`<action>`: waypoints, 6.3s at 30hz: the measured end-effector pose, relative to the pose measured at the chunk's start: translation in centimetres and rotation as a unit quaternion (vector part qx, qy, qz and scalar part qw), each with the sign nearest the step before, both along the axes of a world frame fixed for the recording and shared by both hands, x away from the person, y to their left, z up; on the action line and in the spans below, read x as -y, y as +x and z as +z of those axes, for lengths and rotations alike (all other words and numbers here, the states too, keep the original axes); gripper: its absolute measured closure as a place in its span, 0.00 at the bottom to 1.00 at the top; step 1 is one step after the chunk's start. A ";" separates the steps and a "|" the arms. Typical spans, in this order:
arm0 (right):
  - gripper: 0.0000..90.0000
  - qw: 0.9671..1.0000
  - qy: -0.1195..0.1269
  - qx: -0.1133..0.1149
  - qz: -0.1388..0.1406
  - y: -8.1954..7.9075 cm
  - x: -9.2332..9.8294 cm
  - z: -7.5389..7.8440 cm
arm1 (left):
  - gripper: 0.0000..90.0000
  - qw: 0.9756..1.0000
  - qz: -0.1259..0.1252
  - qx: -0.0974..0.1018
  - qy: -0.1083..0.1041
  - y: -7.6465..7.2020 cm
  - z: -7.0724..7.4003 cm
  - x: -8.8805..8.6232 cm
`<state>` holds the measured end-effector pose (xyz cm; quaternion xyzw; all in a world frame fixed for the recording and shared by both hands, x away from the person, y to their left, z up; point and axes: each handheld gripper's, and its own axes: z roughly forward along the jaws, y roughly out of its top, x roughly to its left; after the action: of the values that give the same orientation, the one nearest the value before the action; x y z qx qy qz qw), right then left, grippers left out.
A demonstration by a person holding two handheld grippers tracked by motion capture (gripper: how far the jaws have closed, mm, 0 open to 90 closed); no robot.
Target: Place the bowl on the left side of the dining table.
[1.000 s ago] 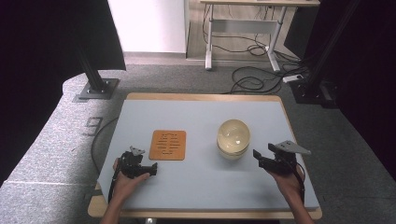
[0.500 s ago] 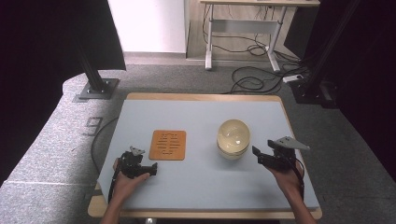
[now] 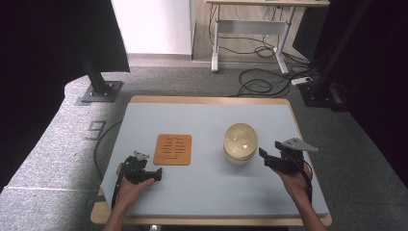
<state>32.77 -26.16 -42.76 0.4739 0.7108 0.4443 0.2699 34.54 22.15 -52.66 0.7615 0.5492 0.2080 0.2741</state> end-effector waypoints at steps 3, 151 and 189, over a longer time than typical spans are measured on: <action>0.32 1.000 0.000 0.002 0.002 0.1 -0.2 0.2 | 0.00 1.000 0.000 0.000 0.000 0.0 0.0 0.0; 0.40 0.995 -0.055 -0.073 -0.030 7.9 -5.5 -2.0 | 0.00 1.000 -0.001 -0.001 0.000 0.0 0.0 0.0; 0.86 0.992 -0.080 -0.065 -0.073 8.0 -5.5 -1.0 | 0.00 1.000 -0.001 -0.001 0.000 0.0 0.0 0.0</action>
<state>40.79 -20.64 -43.78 0.5294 0.7232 0.3338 0.2920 34.55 22.16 -52.65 0.7622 0.5490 0.2073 0.2734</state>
